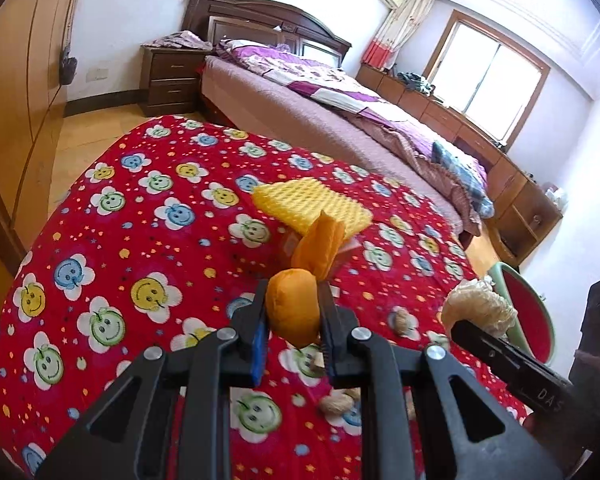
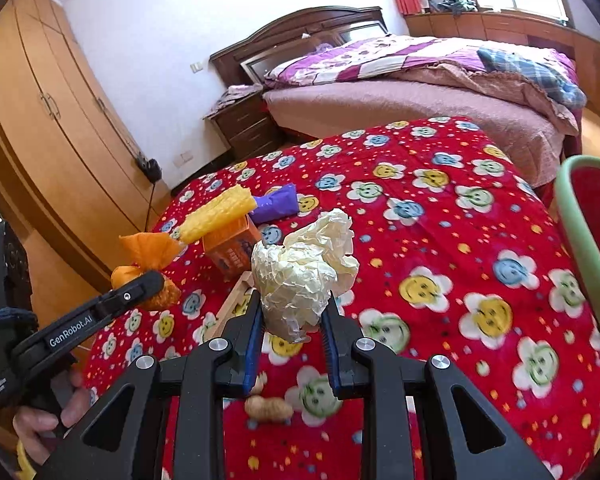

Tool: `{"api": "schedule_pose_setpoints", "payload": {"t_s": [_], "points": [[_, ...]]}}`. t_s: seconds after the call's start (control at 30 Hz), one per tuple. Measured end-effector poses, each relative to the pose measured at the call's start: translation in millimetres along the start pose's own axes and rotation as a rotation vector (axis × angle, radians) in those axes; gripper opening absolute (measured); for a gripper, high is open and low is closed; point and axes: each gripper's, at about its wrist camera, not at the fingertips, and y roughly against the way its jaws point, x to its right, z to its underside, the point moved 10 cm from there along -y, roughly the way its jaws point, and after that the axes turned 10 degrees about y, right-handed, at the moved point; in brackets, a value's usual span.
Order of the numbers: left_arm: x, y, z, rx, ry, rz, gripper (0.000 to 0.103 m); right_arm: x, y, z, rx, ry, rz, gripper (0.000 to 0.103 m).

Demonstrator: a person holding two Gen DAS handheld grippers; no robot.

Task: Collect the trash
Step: 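Carry the tissue and orange cloth over the red bin with both tools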

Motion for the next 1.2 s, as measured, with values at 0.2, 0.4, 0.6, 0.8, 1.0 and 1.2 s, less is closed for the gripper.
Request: {"api": "schedule_pose_setpoints", "payload": {"t_s": [0.2, 0.4, 0.6, 0.8, 1.0, 1.2], "points": [[17, 10, 10, -0.011, -0.018, 0.033, 0.022, 7, 18, 7, 0.015, -0.021, 0.009, 0.027], [36, 19, 21, -0.022, -0.051, 0.051, 0.022, 14, 33, 18, 0.016, -0.041, 0.009, 0.027], [52, 23, 33, -0.038, -0.071, 0.073, 0.022, 27, 51, 31, 0.021, -0.068, 0.024, 0.027], [68, 23, 46, -0.066, -0.087, 0.093, 0.022, 39, 72, 39, 0.042, -0.085, 0.041, 0.027], [83, 23, 59, -0.097, -0.103, 0.113, 0.022, 49, 88, 45, 0.062, -0.105, 0.054, 0.027], [101, 22, 67, -0.116, -0.122, 0.137, 0.022, 62, 105, 49, 0.088, -0.127, 0.068, 0.027]]}}
